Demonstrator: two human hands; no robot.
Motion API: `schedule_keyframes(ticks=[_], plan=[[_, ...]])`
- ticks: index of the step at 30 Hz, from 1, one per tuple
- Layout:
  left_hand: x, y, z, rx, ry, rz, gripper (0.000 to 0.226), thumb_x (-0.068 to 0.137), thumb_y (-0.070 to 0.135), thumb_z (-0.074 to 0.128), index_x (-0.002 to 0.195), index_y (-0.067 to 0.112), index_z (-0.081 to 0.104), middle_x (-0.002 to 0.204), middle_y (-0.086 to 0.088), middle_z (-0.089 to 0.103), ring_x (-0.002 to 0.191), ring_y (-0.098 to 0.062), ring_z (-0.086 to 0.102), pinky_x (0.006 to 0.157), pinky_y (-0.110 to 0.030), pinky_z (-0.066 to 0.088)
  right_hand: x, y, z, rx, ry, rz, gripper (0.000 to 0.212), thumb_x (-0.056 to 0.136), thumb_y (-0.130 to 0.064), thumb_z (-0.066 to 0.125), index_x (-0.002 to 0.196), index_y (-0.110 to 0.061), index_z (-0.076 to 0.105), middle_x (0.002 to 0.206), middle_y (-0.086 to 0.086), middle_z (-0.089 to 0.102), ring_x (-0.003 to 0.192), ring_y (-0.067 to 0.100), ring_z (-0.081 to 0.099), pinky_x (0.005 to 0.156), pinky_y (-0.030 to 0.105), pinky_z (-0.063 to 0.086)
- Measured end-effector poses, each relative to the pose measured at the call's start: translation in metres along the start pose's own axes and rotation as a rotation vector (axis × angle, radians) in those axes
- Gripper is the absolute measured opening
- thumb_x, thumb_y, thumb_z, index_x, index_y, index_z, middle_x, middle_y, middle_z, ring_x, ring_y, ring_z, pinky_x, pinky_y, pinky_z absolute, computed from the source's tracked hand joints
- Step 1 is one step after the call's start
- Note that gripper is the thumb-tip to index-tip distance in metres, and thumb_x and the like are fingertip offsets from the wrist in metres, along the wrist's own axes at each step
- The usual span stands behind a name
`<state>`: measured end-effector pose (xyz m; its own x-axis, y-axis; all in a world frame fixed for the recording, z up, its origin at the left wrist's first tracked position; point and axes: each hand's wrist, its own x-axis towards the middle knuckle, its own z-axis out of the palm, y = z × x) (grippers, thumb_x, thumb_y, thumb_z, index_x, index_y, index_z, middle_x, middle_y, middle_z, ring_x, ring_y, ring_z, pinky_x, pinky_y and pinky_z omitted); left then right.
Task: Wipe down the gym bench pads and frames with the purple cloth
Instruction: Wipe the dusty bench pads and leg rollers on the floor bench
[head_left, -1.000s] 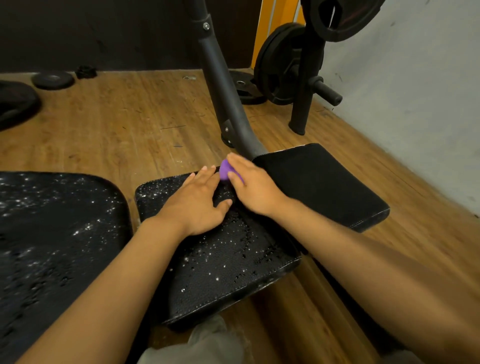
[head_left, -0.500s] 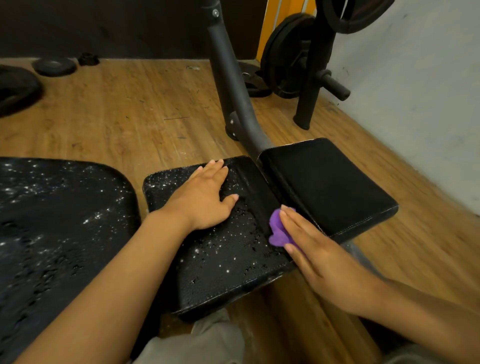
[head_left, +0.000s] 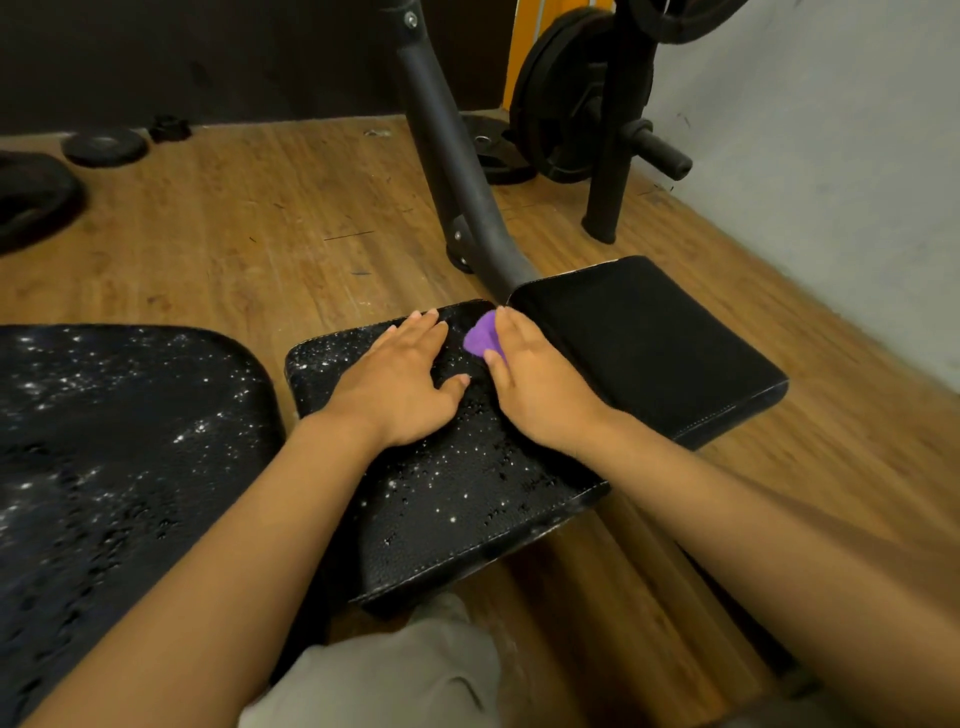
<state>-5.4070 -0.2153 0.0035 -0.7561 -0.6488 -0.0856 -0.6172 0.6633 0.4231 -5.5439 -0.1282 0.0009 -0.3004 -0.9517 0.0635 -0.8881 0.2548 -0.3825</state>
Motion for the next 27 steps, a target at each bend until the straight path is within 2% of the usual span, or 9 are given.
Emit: schedule_keyframes(ticks=[4,6,10,13,16,18,20,24,27], plan=[[0.000,-0.001,0.001,0.000,0.004,0.007,0.070,0.098,0.044,0.042,0.155,0.017,0.011,0.162,0.004,0.000,0.148,-0.007,-0.005,0.116,-0.021,-0.006,-0.069,0.009,-0.011,0.025,0.027,-0.043,0.054,0.102,-0.026,0.034,0.150,-0.007,0.017,0.156,0.007,0.020,0.143,0.010,0.016,0.106,0.002,-0.002],[-0.001,-0.001,0.001,-0.009,-0.005,0.007,0.069,0.099,0.044,0.041,0.155,0.018,0.010,0.162,0.005,-0.001,0.148,-0.008,-0.005,0.116,-0.022,-0.006,-0.103,0.009,-0.015,0.049,0.039,-0.012,0.056,0.101,-0.031,0.030,0.151,-0.012,0.014,0.158,0.000,0.016,0.140,0.000,0.010,0.104,-0.002,-0.006],[-0.001,-0.002,0.002,-0.018,-0.002,0.013,0.069,0.099,0.043,0.041,0.155,0.016,0.011,0.162,0.003,0.000,0.148,-0.009,-0.005,0.118,-0.024,-0.005,-0.138,0.006,-0.010,0.006,0.029,0.017,0.058,0.099,-0.037,0.022,0.151,-0.018,0.005,0.158,-0.008,0.001,0.140,-0.004,-0.004,0.107,0.002,-0.009],[-0.001,-0.002,0.003,-0.022,0.004,0.016,0.069,0.099,0.042,0.041,0.155,0.015,0.011,0.162,0.003,0.000,0.148,-0.010,-0.004,0.118,-0.025,-0.004,-0.119,0.006,-0.007,-0.083,0.082,-0.021,0.052,0.102,-0.025,0.033,0.149,-0.007,0.021,0.157,0.006,0.018,0.141,0.006,0.011,0.106,0.002,-0.009],[0.000,-0.003,0.003,-0.017,0.004,0.016,0.069,0.099,0.042,0.042,0.154,0.015,0.011,0.162,0.002,0.001,0.148,-0.010,-0.003,0.119,-0.025,-0.004,-0.075,0.012,-0.008,-0.073,0.009,-0.007,0.053,0.101,-0.024,0.039,0.148,-0.005,0.025,0.155,0.009,0.022,0.142,0.016,0.022,0.106,0.004,0.000],[-0.001,-0.003,0.003,-0.010,0.010,0.010,0.069,0.098,0.043,0.042,0.154,0.015,0.013,0.162,0.002,0.002,0.148,-0.009,-0.002,0.119,-0.025,-0.003,-0.047,0.012,-0.007,-0.037,-0.026,0.019,0.054,0.101,-0.025,0.038,0.149,-0.005,0.023,0.156,0.010,0.020,0.143,0.019,0.022,0.106,0.010,0.008],[-0.001,-0.002,0.002,-0.006,0.014,0.002,0.069,0.098,0.043,0.042,0.154,0.016,0.013,0.162,0.003,0.002,0.148,-0.008,-0.002,0.119,-0.024,-0.003,-0.034,0.008,-0.004,-0.051,-0.014,0.016,0.053,0.102,-0.024,0.036,0.149,-0.005,0.020,0.157,0.010,0.017,0.145,0.019,0.016,0.110,0.015,0.008],[-0.003,-0.001,-0.002,-0.004,-0.010,0.006,0.067,0.099,0.042,0.041,0.154,0.016,0.012,0.162,0.003,0.002,0.148,-0.008,-0.003,0.117,-0.023,-0.004,-0.077,-0.004,-0.002,-0.078,0.016,-0.193,0.049,0.102,-0.024,0.036,0.147,-0.006,0.028,0.156,0.008,0.022,0.145,0.016,0.016,0.115,0.015,0.000],[-0.003,-0.001,-0.002,-0.002,-0.017,0.008,0.067,0.100,0.041,0.041,0.154,0.016,0.012,0.162,0.003,0.003,0.148,-0.008,-0.003,0.117,-0.023,-0.004,-0.118,-0.004,-0.009,-0.069,-0.101,-0.410,0.051,0.099,-0.028,0.031,0.145,-0.007,0.035,0.155,0.004,0.026,0.144,0.012,0.017,0.116,0.013,0.001]])
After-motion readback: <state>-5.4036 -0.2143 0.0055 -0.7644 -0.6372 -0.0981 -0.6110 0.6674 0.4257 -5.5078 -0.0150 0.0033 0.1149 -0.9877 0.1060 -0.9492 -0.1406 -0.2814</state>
